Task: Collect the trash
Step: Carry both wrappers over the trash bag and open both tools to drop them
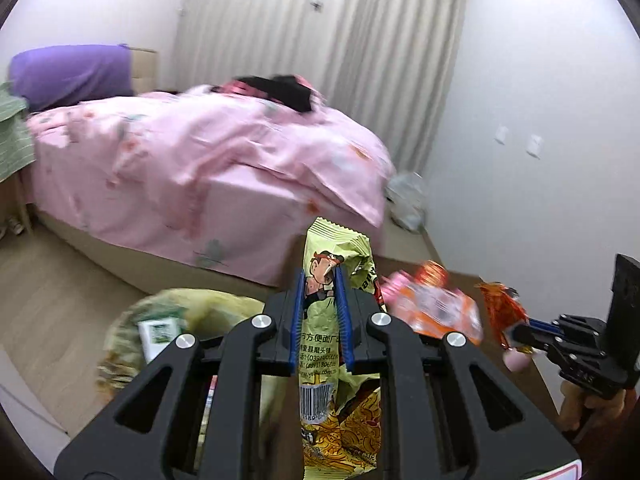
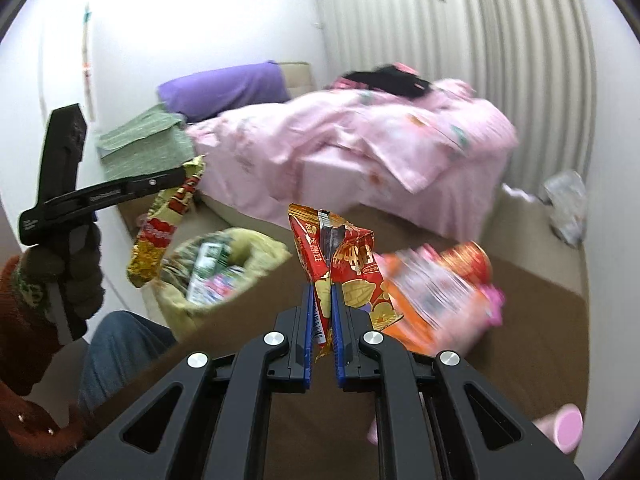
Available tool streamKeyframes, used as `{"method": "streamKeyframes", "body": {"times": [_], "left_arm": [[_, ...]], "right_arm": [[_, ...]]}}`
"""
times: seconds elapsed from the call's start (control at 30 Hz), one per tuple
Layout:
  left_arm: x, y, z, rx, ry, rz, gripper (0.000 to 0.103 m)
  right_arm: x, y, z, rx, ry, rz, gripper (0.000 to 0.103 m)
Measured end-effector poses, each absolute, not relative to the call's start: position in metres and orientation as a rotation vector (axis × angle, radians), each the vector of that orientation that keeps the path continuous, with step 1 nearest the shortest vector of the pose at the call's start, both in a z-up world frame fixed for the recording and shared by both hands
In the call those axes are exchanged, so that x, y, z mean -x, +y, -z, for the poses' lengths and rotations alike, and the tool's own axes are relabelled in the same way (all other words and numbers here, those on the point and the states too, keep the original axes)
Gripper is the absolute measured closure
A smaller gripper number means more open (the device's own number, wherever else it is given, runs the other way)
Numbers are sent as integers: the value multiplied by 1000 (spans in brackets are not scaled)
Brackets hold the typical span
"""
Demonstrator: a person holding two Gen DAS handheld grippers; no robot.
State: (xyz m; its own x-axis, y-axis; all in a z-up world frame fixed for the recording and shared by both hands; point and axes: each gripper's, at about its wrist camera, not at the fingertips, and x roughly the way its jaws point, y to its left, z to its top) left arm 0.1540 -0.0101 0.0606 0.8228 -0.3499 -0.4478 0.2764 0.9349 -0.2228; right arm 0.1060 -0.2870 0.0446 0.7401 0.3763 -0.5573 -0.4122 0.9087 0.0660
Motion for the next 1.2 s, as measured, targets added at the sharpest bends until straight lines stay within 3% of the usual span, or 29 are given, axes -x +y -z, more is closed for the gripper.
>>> {"method": "streamKeyframes", "body": {"times": [0.3,0.53,0.9,1.2], "left_arm": [[-151,90,-49,289,428,145,88],[-167,140,3,472,479,106,88],[-222,139,59,550,475,143,88],[-230,122,115,424,724,106,88]], "right_arm": [[-155,-203,-44,86,629,-617,93],[-199,-137,-25,75,683,-738,93],[-269,-82,57,-5,912,-820,93],[-298,-87,99,-18,1042,-778,93]]}}
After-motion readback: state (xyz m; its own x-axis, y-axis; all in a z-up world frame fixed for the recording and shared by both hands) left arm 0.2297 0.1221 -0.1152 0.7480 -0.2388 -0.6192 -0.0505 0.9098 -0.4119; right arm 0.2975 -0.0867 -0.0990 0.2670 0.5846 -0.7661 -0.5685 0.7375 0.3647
